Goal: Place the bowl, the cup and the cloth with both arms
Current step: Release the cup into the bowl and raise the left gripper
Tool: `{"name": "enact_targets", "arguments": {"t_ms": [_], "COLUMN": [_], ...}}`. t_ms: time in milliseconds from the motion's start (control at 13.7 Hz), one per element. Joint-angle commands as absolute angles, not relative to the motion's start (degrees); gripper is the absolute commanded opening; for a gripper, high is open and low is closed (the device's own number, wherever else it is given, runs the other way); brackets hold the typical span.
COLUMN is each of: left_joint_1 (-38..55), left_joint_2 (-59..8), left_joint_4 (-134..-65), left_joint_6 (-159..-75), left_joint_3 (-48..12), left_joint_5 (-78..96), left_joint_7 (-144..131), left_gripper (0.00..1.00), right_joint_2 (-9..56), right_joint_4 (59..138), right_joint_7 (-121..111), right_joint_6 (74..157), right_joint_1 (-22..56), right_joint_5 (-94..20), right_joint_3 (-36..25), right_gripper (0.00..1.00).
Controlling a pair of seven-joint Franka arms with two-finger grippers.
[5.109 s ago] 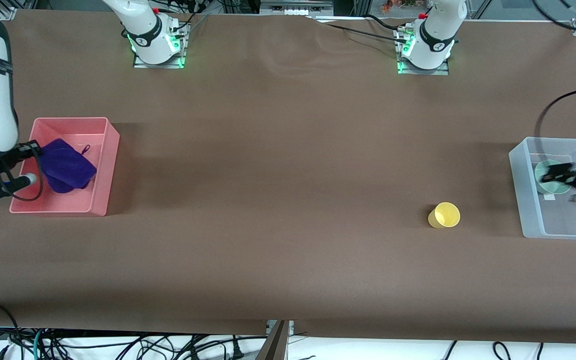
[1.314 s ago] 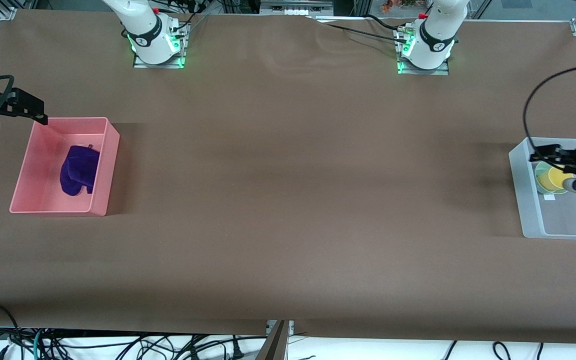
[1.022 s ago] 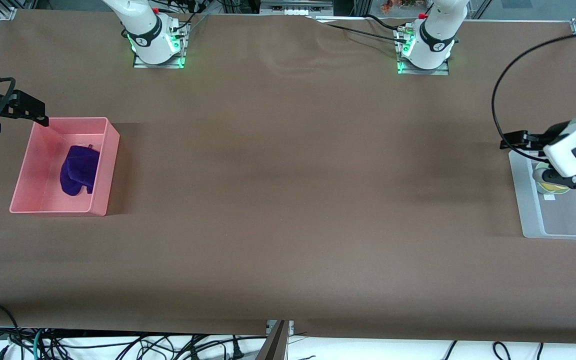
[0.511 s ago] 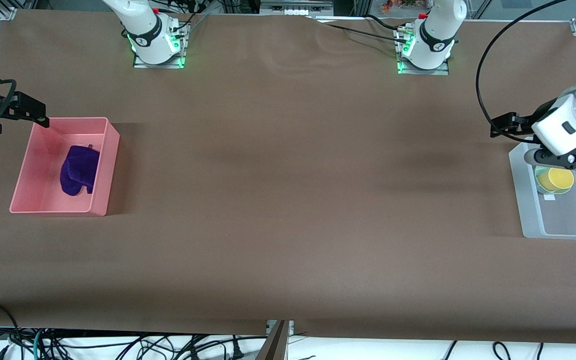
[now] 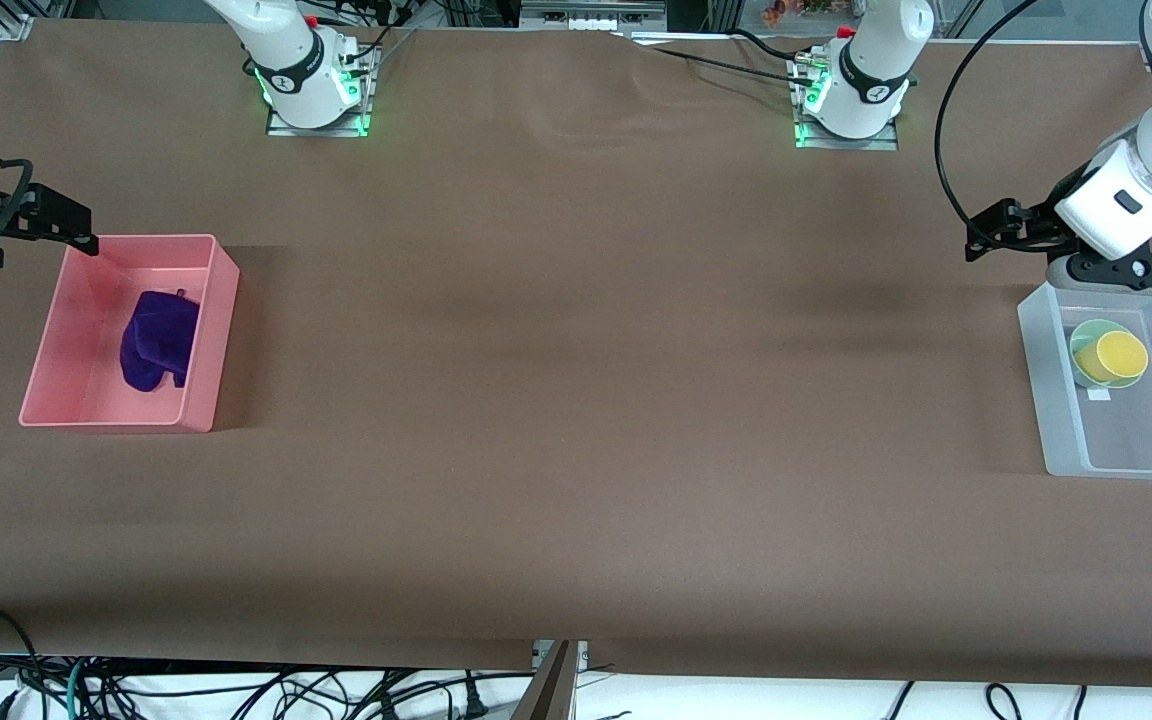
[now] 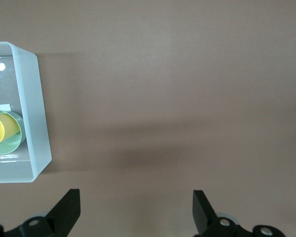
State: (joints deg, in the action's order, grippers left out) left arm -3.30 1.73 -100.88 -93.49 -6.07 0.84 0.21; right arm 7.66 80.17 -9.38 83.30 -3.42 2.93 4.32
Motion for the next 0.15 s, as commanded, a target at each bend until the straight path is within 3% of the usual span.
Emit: {"name": "enact_targets", "arguments": {"t_ms": [0,73], "left_joint_1": [-1.41,-1.32], "left_joint_2": [3.08,3.08], "left_joint_4": [-102.39,-102.39], "left_joint_6": [-94.75,-94.75], "left_joint_3": [-4.31,-4.22], "left_joint_5": [2.11,2.11], "left_joint_7": [-0.97,-0.97], "left_gripper": [1.0,1.0], "right_joint_2": [7.29,7.29], "right_joint_4": [80.33,80.33], "right_joint_7": [-10.02,-10.02], "right_joint_6": [83.58,83.58], "right_joint_1": [-3.69,-3.69], "right_joint_5": [3.25,3.25], "right_joint_3": [4.39,4.39], "right_gripper": [1.0,1.0]}}
